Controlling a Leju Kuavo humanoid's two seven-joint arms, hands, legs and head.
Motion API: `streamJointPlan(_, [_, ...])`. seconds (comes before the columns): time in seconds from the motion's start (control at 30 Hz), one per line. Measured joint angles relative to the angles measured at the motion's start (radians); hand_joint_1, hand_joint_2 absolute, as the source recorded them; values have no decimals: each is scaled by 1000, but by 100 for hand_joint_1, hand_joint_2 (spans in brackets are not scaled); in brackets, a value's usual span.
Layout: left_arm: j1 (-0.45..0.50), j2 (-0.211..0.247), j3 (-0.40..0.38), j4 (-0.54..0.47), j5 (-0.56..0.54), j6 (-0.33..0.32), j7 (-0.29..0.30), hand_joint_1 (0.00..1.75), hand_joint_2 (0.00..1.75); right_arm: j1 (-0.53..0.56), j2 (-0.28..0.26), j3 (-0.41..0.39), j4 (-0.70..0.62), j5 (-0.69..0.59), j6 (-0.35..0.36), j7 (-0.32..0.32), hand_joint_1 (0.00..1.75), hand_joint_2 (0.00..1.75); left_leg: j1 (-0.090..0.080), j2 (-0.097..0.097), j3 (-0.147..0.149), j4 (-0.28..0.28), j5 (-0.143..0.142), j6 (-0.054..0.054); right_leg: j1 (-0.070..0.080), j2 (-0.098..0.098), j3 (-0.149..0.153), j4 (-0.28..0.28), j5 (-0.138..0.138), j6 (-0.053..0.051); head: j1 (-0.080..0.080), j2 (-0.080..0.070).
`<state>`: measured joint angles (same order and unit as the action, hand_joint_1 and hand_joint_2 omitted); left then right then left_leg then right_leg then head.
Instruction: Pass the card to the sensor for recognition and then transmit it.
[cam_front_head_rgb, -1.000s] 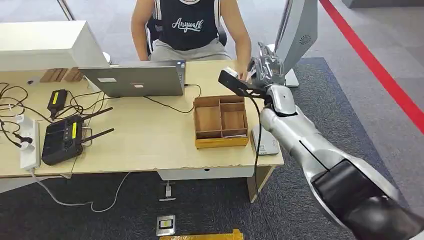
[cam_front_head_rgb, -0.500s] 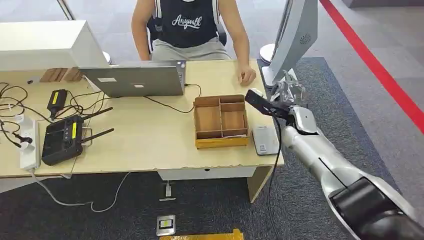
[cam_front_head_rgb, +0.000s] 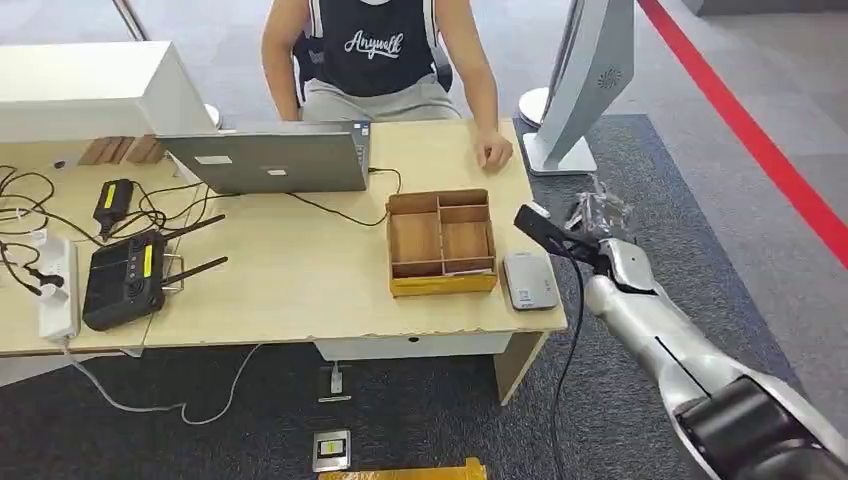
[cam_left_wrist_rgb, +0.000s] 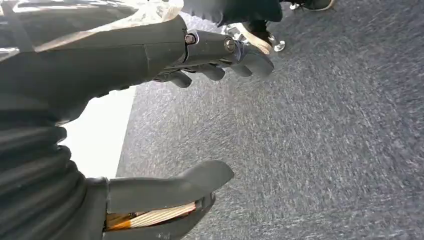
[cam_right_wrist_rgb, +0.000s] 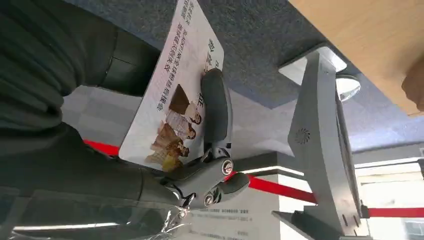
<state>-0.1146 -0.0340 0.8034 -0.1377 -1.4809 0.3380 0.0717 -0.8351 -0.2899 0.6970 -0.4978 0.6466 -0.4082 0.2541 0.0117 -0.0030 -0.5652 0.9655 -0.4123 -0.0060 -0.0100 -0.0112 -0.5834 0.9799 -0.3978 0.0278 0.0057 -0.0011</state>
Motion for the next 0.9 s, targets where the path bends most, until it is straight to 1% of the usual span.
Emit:
streamJointPlan(0.27, [-2,-1,10,0,2,0,9,0,175,26,43,10,20,3,20,-9,175,175,0,0,0,0,0,0,0,0,0,0,0,0,0,0])
streamJointPlan(0.43, [-3,-1,12,0,-1,4,-2,0,175,51,66,16,39,2,36,-11,175,175,0,0,0,0,0,0,0,0,0,0,0,0,0,0])
streamJointPlan(0.57, [-3,-1,13,0,-6,4,-6,0,175,75,74,21,53,-7,42,-11,175,175,0,0,0,0,0,0,0,0,0,0,0,0,0,0])
streamJointPlan(0.9, [-4,-1,16,0,-6,4,9,0,175,85,86,21,73,-24,52,-7,175,175,0,0,2,0,0,0,0,0,2,0,0,0,0,0])
